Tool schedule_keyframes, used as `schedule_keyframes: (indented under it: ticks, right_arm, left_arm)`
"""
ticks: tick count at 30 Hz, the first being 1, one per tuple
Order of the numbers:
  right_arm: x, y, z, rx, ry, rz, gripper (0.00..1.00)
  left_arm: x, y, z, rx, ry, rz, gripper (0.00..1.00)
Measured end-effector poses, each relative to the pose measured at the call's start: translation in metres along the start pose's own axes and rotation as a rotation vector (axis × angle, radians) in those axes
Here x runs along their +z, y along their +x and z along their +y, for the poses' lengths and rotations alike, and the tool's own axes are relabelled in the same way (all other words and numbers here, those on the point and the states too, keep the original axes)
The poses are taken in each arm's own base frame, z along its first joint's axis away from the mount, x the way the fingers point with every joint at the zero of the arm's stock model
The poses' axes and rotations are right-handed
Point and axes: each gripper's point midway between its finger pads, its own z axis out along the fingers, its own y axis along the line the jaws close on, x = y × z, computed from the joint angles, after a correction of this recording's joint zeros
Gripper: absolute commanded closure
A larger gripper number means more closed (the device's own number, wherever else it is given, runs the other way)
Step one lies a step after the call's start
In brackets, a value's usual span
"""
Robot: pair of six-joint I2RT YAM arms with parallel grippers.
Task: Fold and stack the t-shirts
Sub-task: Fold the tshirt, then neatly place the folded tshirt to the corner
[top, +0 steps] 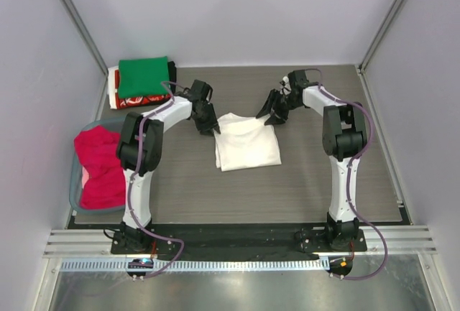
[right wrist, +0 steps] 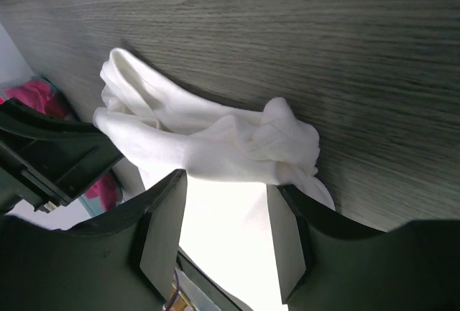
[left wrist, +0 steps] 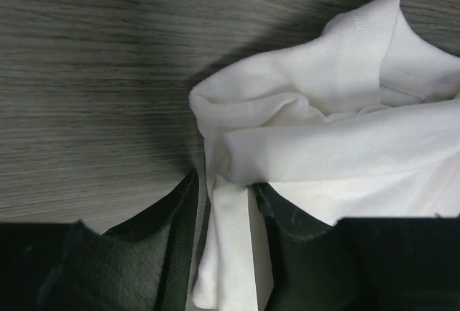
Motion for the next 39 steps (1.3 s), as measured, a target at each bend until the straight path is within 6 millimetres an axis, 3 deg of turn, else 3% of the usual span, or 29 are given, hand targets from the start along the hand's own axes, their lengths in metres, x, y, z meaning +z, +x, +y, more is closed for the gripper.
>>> schedule_keyframes:
  ticks: [3,5,7,12,16,19,22,25,29,34,36,39]
  right_arm:
    - [-0.002,-0.001,0.003,0.0,-0.005,-0.001,0.39]
    - [-0.004,-0.004,0.006,-0.006,0.0,-0.005,0.36]
    - [-0.008,-0.007,0.009,-0.028,0.018,-0.016,0.32]
    - [-0.031,-0.02,0.026,-0.105,0.061,-0.077,0.24]
    - [-0.071,-0.012,0.051,-0.168,0.072,-0.13,0.22]
    - [-0.101,0.017,0.066,-0.215,0.074,-0.155,0.22]
    - [-0.115,0.062,0.072,-0.258,0.075,-0.137,0.22]
    - [-0.112,0.11,0.063,-0.277,0.084,-0.072,0.21]
    - [-0.093,0.166,0.033,-0.262,0.134,0.044,0.22]
    - [-0.097,0.207,0.0,-0.233,0.177,0.081,0.22]
    - [-0.106,0.214,-0.003,-0.238,0.167,0.054,0.21]
    - [-0.124,0.221,0.004,-0.257,0.11,-0.027,0.19]
  left_arm:
    - [-0.002,-0.002,-0.001,0.01,0.012,-0.003,0.5]
    - [-0.007,-0.002,0.0,0.032,0.009,-0.016,0.34]
    - [-0.019,0.001,0.004,0.056,0.003,-0.036,0.24]
    - [-0.062,-0.009,-0.009,0.117,0.076,-0.141,0.2]
    - [-0.068,-0.024,-0.022,0.144,0.172,-0.202,0.21]
    - [-0.046,-0.029,-0.018,0.131,0.201,-0.183,0.23]
    - [-0.012,-0.025,-0.004,0.108,0.183,-0.133,0.25]
    - [-0.008,-0.037,-0.012,0.1,0.225,-0.149,0.28]
    - [0.001,-0.043,-0.017,0.088,0.245,-0.156,0.34]
    - [0.005,-0.045,-0.02,0.067,0.263,-0.161,0.41]
    - [0.006,-0.045,-0.02,0.058,0.267,-0.162,0.44]
    - [0.01,-0.041,-0.02,0.035,0.288,-0.174,0.58]
